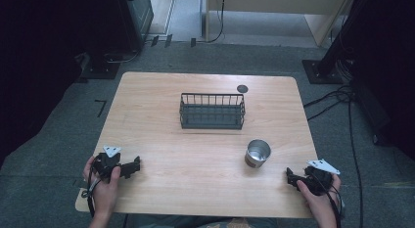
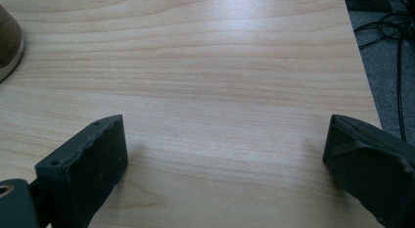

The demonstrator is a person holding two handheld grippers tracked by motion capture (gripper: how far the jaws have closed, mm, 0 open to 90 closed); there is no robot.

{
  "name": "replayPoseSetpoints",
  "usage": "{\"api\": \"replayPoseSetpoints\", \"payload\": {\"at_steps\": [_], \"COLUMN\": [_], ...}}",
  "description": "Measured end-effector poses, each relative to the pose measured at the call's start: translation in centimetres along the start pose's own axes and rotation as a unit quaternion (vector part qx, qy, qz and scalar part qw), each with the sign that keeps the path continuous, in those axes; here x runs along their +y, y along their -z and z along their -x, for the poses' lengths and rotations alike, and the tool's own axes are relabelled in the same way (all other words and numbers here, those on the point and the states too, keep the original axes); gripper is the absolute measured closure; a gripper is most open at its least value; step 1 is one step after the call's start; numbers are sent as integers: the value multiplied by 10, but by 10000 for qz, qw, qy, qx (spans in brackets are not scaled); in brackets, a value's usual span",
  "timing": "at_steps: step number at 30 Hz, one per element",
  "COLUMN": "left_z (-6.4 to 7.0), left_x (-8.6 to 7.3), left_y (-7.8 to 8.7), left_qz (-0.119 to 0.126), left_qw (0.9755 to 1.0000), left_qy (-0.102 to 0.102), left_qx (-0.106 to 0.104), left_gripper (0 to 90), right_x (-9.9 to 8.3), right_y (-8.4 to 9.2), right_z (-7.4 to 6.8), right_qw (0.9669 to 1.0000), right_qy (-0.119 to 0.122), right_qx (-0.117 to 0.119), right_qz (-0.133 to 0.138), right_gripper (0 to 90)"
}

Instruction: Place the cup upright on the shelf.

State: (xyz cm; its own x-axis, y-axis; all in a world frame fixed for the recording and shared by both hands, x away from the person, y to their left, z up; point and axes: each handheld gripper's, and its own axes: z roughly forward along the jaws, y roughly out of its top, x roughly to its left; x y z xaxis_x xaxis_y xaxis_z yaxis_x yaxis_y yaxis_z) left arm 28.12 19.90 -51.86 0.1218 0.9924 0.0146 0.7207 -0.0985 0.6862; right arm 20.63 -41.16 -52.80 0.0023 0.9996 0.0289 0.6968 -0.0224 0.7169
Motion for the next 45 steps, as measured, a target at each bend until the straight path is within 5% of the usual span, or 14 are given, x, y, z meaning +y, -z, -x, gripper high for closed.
{"api": "replayPoseSetpoints", "payload": {"at_steps": [18, 45], "left_z": [0, 0], "left_x": [0, 0], "left_y": [0, 0], "left_qz": [3, 2], "left_qw": [10000, 10000], "left_qy": [1, 2], "left_qx": [1, 0], "left_gripper": [0, 0], "right_x": [11, 69], "right_y": [8, 42], "right_z": [-11, -48], "right_qw": [10000, 9972], "right_qy": [-3, 90], "right_qx": [-56, 494], "right_qz": [4, 562], "right_gripper": [28, 31]}}
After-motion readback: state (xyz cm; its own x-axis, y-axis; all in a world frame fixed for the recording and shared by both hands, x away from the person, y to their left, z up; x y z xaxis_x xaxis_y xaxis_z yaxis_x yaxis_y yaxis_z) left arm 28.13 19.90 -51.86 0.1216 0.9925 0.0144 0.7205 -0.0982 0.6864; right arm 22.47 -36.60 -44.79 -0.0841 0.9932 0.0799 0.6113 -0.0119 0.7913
